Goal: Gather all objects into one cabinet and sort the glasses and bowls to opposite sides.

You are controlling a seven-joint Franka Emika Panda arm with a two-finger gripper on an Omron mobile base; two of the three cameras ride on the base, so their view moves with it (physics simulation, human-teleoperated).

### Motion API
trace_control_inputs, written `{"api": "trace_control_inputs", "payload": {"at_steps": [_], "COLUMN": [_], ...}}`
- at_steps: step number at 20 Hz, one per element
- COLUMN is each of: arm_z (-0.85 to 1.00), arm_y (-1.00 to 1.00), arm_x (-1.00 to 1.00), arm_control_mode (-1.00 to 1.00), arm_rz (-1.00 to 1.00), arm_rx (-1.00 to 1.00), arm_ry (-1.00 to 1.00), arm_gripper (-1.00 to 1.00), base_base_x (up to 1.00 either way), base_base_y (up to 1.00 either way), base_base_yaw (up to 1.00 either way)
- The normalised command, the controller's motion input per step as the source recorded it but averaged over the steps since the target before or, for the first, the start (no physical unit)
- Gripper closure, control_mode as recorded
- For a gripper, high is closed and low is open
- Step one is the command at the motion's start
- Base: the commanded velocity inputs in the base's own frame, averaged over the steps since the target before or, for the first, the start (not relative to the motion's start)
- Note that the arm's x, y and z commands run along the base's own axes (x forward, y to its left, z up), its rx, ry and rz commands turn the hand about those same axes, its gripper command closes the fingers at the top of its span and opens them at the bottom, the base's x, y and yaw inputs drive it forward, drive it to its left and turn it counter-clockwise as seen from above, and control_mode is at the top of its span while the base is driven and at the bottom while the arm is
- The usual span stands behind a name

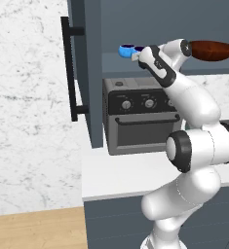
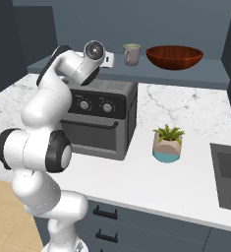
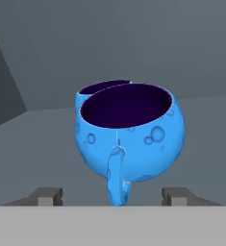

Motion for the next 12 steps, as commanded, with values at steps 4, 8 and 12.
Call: {"api": "trace_control_inputs", "payload": {"at_steps": [4,8,12], "arm_z": [0.27,0.29,0.29], "arm_y": [-0.27,-0.14,-0.09], "arm_x": [-0.52,-0.68,-0.7], "arm_control_mode": [-1.0,-1.0,-1.0], "arm_rz": [0.08,0.09,0.08], "arm_rx": [0.0,-0.06,-0.1], "arm_ry": [0.0,0.0,0.0], "arm_gripper": [-1.0,-1.0,-1.0], "base_base_x": [0.0,0.0,0.0], "base_base_y": [0.0,0.0,0.0], "base_base_yaw": [0.0,0.0,0.0]}}
